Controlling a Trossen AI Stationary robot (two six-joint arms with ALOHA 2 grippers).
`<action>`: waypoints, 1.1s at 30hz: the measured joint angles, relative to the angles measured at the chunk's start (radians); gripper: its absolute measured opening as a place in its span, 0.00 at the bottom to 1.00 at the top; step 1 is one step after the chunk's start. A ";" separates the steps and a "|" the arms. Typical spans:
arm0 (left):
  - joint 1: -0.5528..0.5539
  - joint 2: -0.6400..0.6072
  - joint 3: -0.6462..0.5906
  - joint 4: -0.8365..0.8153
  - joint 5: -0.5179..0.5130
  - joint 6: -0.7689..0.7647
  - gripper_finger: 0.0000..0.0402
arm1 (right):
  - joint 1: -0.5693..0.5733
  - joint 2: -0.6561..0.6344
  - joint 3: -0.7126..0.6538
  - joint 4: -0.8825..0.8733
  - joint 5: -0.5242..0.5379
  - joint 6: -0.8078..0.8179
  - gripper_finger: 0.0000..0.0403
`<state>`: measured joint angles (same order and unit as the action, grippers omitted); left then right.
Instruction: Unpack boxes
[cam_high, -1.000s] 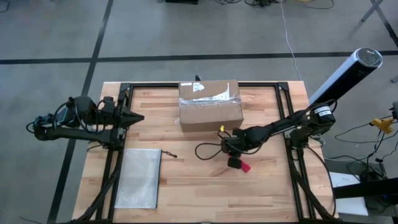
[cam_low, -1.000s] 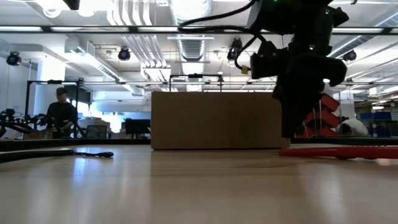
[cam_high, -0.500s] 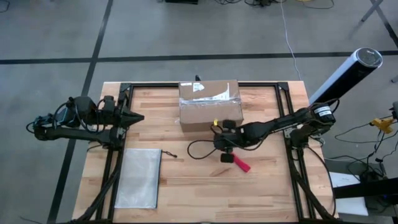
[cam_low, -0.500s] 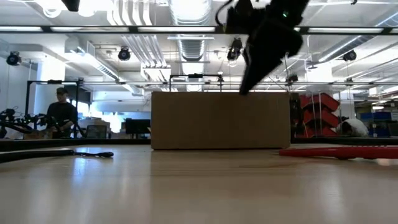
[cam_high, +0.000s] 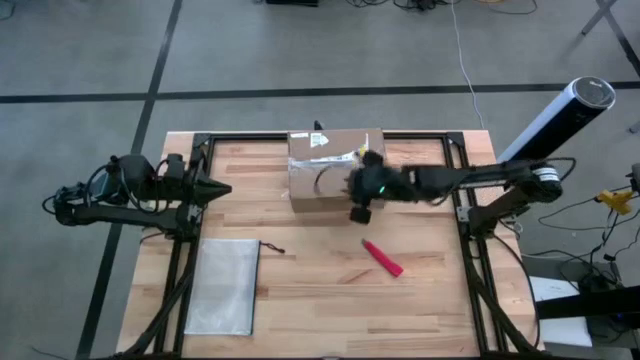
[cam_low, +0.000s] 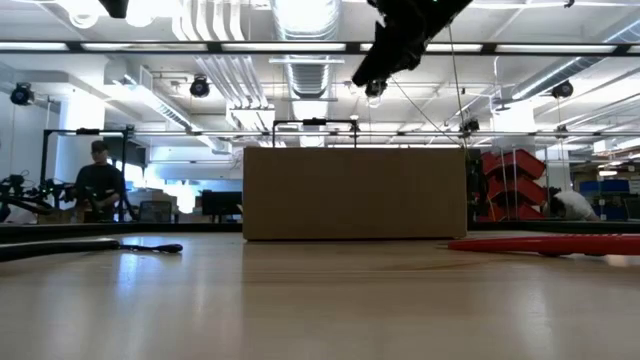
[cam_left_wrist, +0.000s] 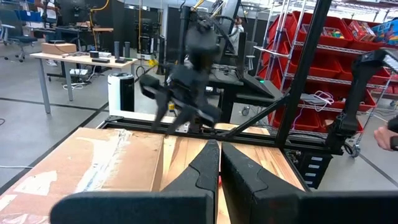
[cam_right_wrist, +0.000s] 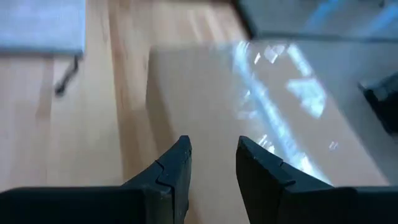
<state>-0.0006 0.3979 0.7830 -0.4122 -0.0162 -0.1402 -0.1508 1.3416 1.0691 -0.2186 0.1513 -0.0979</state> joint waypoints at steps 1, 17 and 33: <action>0.000 0.000 0.000 0.000 0.000 0.000 0.00 | -0.033 -0.020 -0.033 0.046 -0.032 -0.006 0.23; 0.000 0.000 0.000 -0.006 -0.001 0.030 0.00 | -0.254 -0.076 -0.158 0.231 -0.039 0.056 0.21; 0.000 0.000 0.000 -0.009 -0.003 0.089 0.00 | -0.285 -0.068 -0.162 0.219 0.007 0.048 0.27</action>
<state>-0.0002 0.3981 0.7830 -0.4210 -0.0193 -0.0515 -0.4360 1.2738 0.9070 0.0005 0.1581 -0.0499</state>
